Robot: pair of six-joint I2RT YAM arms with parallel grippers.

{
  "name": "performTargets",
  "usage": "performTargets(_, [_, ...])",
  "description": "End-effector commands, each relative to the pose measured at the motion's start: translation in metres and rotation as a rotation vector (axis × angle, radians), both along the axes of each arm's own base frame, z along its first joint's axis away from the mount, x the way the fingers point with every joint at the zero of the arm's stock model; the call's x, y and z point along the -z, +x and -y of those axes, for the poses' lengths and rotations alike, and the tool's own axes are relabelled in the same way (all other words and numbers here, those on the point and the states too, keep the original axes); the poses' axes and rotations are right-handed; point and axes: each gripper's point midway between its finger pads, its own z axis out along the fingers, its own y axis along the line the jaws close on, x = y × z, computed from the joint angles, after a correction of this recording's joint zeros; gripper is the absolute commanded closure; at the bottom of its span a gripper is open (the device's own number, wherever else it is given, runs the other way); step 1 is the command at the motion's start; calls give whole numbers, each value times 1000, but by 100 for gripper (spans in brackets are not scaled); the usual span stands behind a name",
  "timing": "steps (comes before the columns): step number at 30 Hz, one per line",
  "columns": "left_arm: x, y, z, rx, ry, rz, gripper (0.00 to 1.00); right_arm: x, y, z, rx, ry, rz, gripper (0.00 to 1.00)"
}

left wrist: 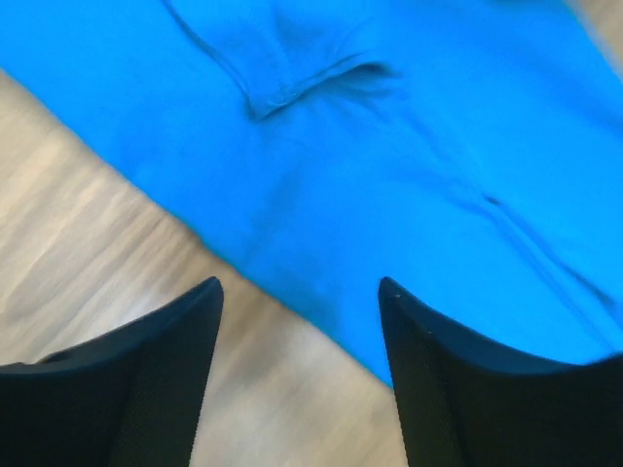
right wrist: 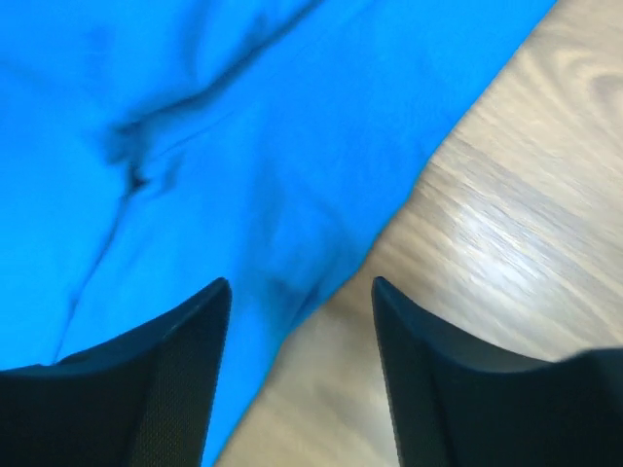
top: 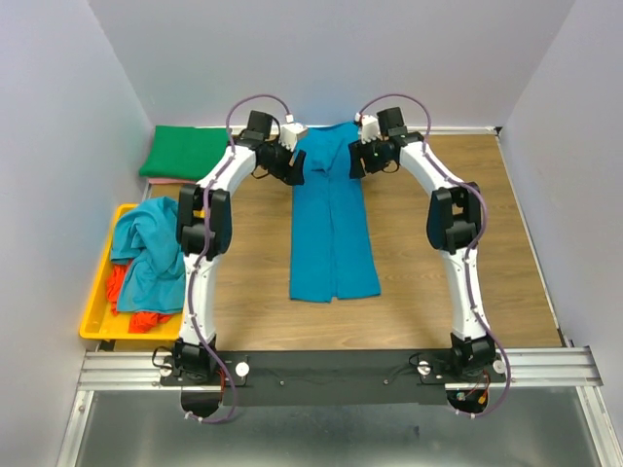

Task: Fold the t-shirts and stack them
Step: Fold the tshirt

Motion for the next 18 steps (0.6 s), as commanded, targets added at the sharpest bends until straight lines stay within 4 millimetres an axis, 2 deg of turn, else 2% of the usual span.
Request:
performTargets(1, [-141,11,-9,19,-10,359,19,-118,-3,-6,-70,60,201,22])
performTargets(2, [-174,0,-13,18,-12,428,15,-154,-9,-5,-86,73,266,13])
performTargets(3, [-197,0,-15,14,-15,504,4,-169,-13,-6,-106,76,295,11])
performTargets(4, [-215,-5,-19,14,-5,560,4,-185,-19,-7,-150,79,336,7])
performTargets(5, [-251,-20,-22,21,-14,655,4,-210,-30,-6,-173,87,382,4])
performTargets(7, [-286,-39,-23,54,-27,761,4,-236,-43,-6,-226,86,448,0])
performTargets(8, [-307,-57,-27,61,-31,822,4,-245,-49,-7,-252,91,473,0])
performTargets(9, [-328,-62,-26,54,-61,897,4,-264,-59,-5,-273,92,516,0])
performTargets(10, [-338,-68,-28,30,-85,931,4,-266,-65,-6,-301,90,531,0])
performTargets(11, [-343,-82,-30,12,-111,950,4,-272,-71,-6,-311,96,540,0])
performTargets(13, [-360,-98,-29,47,-122,1032,4,-283,-90,-6,-369,99,574,0])
performTargets(15, [-339,-112,-25,181,-53,1040,3,-283,-108,-8,-445,101,595,0])
performTargets(16, [-328,-127,-15,291,-66,1029,3,-275,-131,-7,-525,85,615,0])
performTargets(17, [-300,-146,-11,383,-40,955,3,-268,-143,-8,-566,69,623,0])
performTargets(18, [-286,-158,-7,448,-20,947,3,-256,-157,-8,-600,39,621,0])
